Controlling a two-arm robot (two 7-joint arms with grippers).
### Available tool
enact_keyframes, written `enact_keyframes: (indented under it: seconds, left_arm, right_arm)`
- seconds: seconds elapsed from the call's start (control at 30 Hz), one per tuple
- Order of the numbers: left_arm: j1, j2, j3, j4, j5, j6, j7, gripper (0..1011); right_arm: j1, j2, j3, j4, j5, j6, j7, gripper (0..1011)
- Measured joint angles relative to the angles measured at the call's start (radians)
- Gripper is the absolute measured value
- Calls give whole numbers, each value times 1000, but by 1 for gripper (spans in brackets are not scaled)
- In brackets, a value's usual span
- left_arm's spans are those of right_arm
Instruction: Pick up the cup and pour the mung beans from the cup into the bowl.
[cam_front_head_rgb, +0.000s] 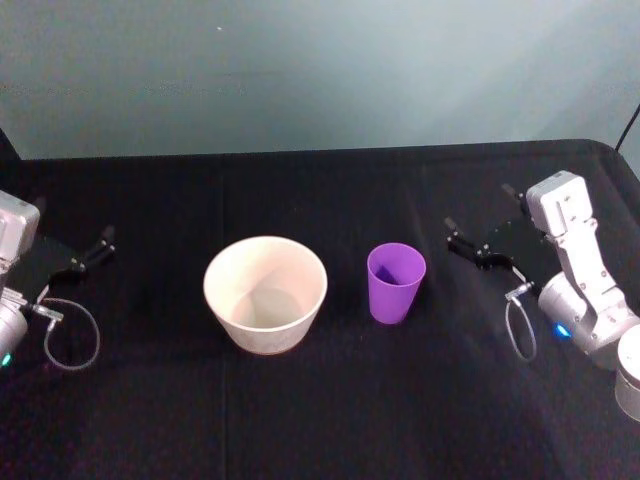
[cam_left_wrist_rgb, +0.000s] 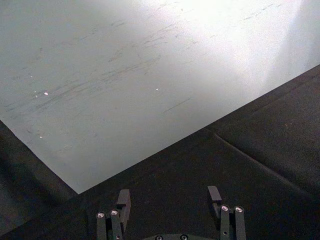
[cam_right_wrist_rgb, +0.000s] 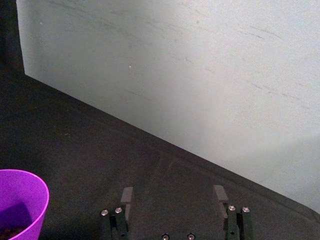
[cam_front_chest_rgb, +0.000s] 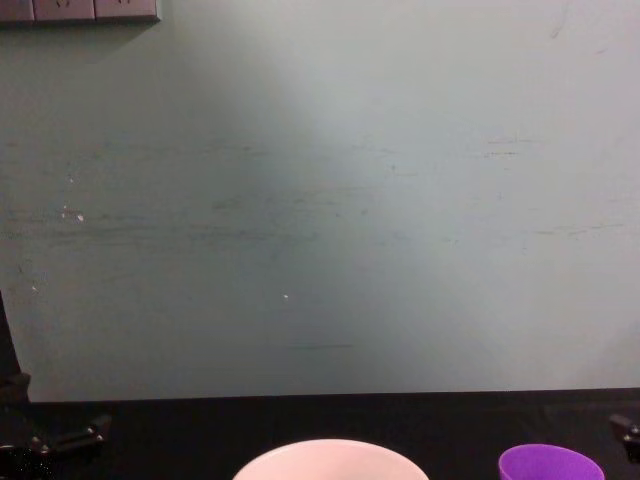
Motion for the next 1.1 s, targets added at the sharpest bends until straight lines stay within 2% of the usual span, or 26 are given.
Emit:
enact_keyframes:
  seconds: [1.1]
  left_arm:
    - [0, 0, 0, 0, 0, 0, 0, 1000]
  right_arm:
    - [0, 0, 0, 0, 0, 0, 0, 1003]
